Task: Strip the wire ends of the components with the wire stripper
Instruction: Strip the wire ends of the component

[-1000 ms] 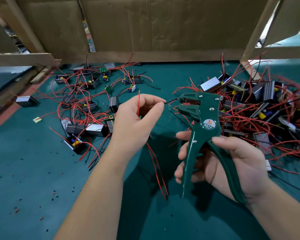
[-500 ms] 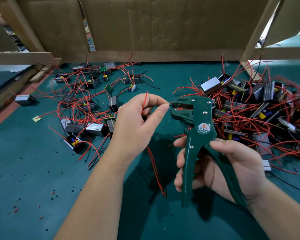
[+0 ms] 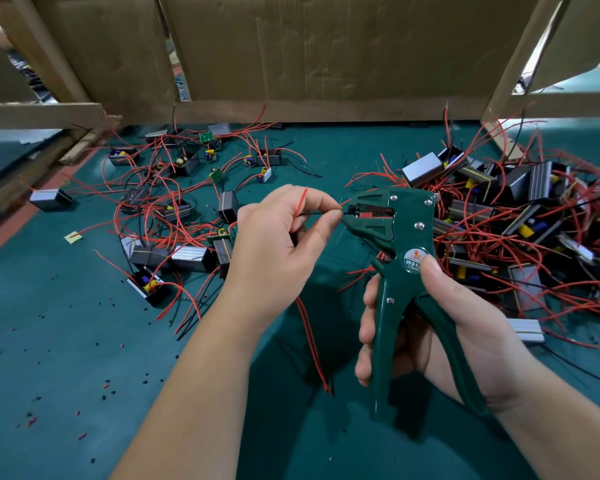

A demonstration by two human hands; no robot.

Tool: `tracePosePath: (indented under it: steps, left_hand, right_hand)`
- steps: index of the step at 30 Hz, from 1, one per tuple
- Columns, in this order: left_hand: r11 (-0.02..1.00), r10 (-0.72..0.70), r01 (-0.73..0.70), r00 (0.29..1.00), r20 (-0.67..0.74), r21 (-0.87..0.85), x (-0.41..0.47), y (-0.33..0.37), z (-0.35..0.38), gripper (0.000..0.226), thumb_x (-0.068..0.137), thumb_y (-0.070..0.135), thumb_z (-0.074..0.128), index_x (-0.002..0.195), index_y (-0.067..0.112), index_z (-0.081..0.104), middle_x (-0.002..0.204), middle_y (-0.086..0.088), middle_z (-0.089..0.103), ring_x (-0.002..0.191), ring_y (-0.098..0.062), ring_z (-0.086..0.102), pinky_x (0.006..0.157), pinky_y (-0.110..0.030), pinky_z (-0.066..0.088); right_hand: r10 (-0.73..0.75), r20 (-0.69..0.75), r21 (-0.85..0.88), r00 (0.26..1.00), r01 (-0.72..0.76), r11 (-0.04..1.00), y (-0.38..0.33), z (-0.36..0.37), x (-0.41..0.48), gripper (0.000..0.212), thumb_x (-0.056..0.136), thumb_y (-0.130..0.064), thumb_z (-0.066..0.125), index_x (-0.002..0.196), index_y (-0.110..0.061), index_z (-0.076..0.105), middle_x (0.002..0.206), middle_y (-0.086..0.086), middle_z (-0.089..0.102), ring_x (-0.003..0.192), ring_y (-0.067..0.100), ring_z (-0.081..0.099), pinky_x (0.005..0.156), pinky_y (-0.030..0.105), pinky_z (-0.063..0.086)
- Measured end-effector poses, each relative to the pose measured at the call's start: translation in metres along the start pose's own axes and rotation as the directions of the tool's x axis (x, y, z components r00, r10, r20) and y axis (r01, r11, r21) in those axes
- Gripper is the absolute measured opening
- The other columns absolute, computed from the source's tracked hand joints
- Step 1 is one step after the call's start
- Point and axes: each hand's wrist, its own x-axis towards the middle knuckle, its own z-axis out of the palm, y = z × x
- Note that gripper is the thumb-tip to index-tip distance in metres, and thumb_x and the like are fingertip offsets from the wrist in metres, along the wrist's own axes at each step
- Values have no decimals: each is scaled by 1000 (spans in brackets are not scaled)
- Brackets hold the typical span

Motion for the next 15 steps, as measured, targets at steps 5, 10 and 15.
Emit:
tracePosePath:
  steps: [5, 10, 15]
  left_hand:
    - [1000, 16, -16, 1000, 6, -15, 0, 0, 0, 19, 89, 27, 61, 82, 42, 53, 64, 28, 48, 54, 1, 39, 65, -30, 30]
    - [999, 7, -6, 1000, 27, -38, -1, 0, 2, 16, 89, 27, 59, 83, 41, 53, 64, 27, 48, 55, 2, 41, 67, -33, 31]
    - [997, -8, 10, 999, 31, -80, -1, -1, 2, 12, 91, 30, 56, 84, 40, 54, 69, 26, 54, 57, 1, 44, 67, -39, 36]
  right_hand:
    - [-6, 2, -37, 1000, 6, 999, 2, -2, 1, 70, 56, -73, 73, 87, -11, 68, 75, 20, 63, 62, 41, 64, 65, 51, 51]
    - [21, 9, 24, 1000, -21, 999, 2, -1, 1, 75, 49, -78, 72, 83, -11, 68, 73, 21, 63, 60, 40, 64, 57, 46, 53]
    - [20, 116, 67, 993, -28, 997, -1, -3, -3, 73, 58, -74, 70, 91, -9, 68, 78, 21, 65, 66, 42, 66, 57, 38, 54]
